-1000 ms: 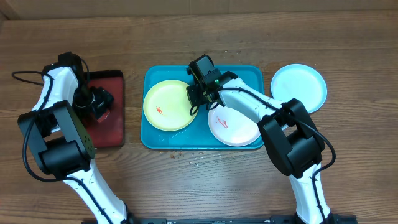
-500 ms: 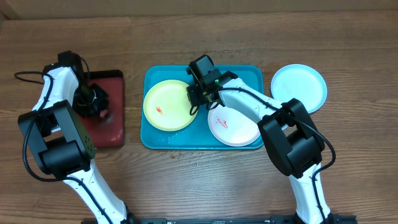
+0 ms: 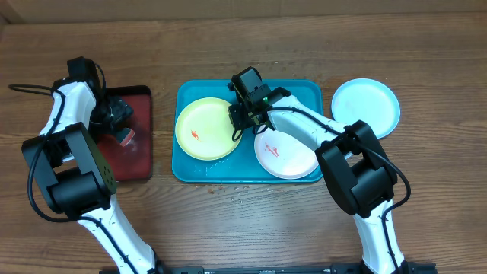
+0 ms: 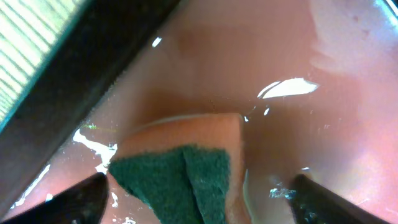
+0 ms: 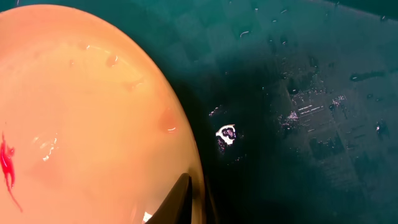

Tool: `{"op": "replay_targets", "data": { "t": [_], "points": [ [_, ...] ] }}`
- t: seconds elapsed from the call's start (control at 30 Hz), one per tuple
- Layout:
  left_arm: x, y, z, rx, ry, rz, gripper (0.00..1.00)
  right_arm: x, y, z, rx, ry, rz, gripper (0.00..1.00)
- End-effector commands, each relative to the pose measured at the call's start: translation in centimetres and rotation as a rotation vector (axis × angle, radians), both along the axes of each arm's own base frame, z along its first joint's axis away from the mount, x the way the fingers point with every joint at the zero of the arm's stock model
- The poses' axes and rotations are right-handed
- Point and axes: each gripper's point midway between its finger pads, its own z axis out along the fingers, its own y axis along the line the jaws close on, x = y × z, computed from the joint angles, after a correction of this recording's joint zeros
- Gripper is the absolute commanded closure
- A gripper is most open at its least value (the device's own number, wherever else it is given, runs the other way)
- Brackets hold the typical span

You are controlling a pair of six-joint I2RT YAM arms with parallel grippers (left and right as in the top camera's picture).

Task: Clean dirty plates on tray and stack at the side
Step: 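Rub the sponge in the water on the red tray with the left gripper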

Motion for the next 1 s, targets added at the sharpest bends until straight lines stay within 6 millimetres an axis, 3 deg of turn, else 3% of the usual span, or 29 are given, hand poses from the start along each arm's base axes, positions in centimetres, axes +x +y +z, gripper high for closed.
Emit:
{"op": "replay_targets", "data": {
  "t": [0.0, 0.1, 0.17, 0.23, 0.3, 0.4, 0.43, 0.57, 0.67, 0.8, 0.97],
  "points": [
    [-0.1, 0.5, 0.6, 0.035, 0.0, -0.002, 0.36, -1.4, -1.5, -3.2, -0.069, 0.062, -0.01, 0.91],
    [-0.2, 0.5, 0.6, 0.034, 0.002, -0.002, 0.76, -1.4, -1.5, -3.2, -0.069, 0.062, -0.01, 0.91],
    [-0.3, 0.4, 0.5, 0.031, 0.007, -0.002, 0.86, -1.4, -1.5, -3.2, -0.068, 0.061, -0.01, 0.91],
    [-0.4, 0.2, 0.5, 0.016, 0.011, -0.004, 0.88, -1.4, -1.5, -3.2, -0.07, 0.06, -0.011, 0.91],
    [-0.7, -0.3, 0.4, -0.009, 0.02, -0.007, 0.7, -1.4, -1.5, -3.2, -0.071, 0.059, -0.011, 0.91],
    [-1.1, -1.7, 0.2, -0.086, 0.032, -0.014, 0.13, -1.4, -1.5, -3.2, -0.071, 0.059, -0.011, 0.91],
    [-1.3, -2.2, 0.1, -0.112, 0.035, -0.016, 0.01, -1.4, -1.5, -3.2, -0.071, 0.059, -0.011, 0.91],
    [-1.6, -4.1, 0.1, -0.215, 0.039, -0.021, 0.0, -1.3, -1.5, -3.1, -0.069, 0.056, -0.011, 0.91],
    [-1.7, -4.3, 0.1, -0.225, 0.042, -0.022, 0.0, -1.3, -1.5, -3.1, -0.068, 0.056, -0.011, 0.91],
    [-1.6, -3.9, 0.1, -0.202, 0.039, -0.021, 0.27, -1.3, -1.5, -3.1, -0.069, 0.056, -0.011, 0.91],
    [-1.7, -3.1, 0.1, -0.159, 0.049, -0.018, 0.82, -1.3, -1.5, -3.1, -0.069, 0.057, -0.011, 0.91]
  ]
}}
